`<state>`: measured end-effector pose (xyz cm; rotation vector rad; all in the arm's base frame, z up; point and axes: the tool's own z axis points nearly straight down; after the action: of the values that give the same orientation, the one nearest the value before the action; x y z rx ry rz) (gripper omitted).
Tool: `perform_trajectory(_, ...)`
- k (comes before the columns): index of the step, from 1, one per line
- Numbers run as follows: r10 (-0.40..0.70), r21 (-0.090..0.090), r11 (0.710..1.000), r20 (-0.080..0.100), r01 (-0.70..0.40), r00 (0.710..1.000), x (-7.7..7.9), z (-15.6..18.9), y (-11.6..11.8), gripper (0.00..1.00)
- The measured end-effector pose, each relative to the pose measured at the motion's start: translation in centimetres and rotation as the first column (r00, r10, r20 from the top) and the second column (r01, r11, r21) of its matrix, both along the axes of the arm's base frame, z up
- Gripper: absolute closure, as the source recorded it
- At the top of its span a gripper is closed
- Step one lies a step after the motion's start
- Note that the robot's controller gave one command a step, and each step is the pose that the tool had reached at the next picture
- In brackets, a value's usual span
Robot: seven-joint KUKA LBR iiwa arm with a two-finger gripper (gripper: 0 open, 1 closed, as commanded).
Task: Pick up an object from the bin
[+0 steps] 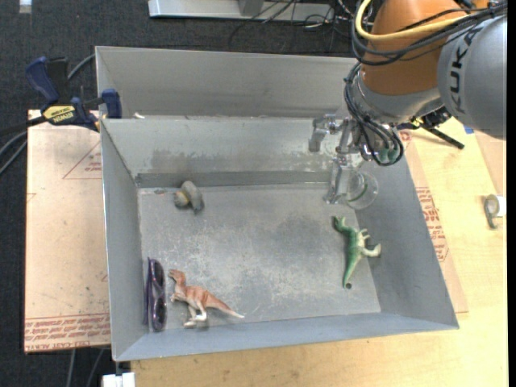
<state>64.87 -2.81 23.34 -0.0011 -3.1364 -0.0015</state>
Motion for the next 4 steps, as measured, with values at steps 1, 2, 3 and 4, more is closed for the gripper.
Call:
perform_trajectory(1,0.001,0.000,1.000,0.008,-0.001,1.000,0.1,0.6,0.0,0.00)
perform_trajectory(2,-0.001,0.000,1.000,-0.003,0.001,1.000,-1.5,-10.2,-6.7,0.00)
perform_trajectory(3,0.115,0.001,0.993,0.009,-0.115,0.993,-1.5,-11.7,-3.7,0.00)
perform_trajectory(4,0.166,0.026,0.986,0.002,-0.166,0.986,-0.6,-15.8,-11.9,0.00)
